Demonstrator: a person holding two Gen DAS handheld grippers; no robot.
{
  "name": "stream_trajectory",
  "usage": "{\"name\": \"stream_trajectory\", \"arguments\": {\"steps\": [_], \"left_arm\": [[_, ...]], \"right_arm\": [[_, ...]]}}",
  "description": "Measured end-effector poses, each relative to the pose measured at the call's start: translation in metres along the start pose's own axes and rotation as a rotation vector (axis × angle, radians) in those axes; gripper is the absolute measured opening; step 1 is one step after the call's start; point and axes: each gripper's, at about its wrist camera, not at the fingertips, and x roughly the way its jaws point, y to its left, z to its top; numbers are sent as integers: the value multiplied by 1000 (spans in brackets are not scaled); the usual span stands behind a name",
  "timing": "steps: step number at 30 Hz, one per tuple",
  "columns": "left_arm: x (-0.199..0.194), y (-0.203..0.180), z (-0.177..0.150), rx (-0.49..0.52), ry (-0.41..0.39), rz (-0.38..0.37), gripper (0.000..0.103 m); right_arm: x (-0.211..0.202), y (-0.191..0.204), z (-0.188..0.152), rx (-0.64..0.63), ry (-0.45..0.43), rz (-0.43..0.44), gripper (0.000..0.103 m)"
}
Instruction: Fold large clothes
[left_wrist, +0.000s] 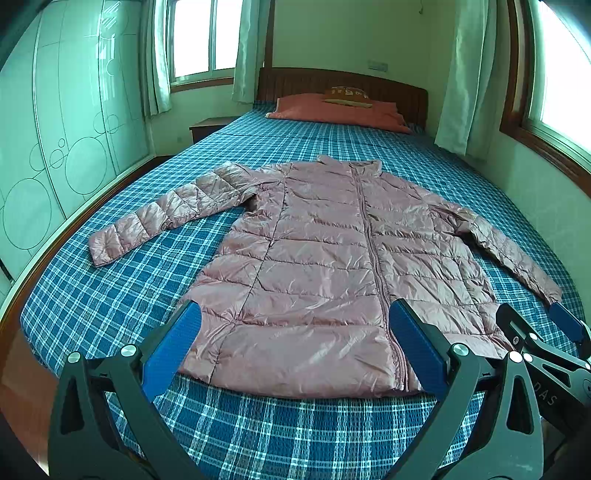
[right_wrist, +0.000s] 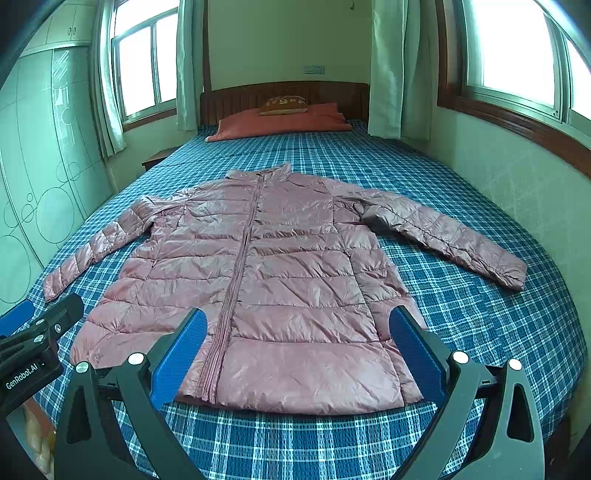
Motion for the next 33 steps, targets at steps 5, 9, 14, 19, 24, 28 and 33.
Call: {"name": "stream_trajectory", "arguments": {"steps": [5,9,14,19,24,28,33], "left_arm": [[0,0,-1,-1,2,0,101],[5,0,-1,-1,9,3,101],[22,5,1,-16,33,6,101],[47,17,5,-51,64,33,101],[90,47,12,-153,149,69,101],[125,76,18,-210,199,143,101],[166,120,25,-321,246,265,101]], "right_arm": [[0,0,-1,-1,2,0,98],[6,-1,-3,1,9,1,98],[19,-4,-4,8,31,-6,98],[39,-15,-2,39,59,-8,98],[68,-33,3,82,93,-27,98],[96,-54,9,139,132,-44,98],[128,-92,16,239,166,-43,98]]}}
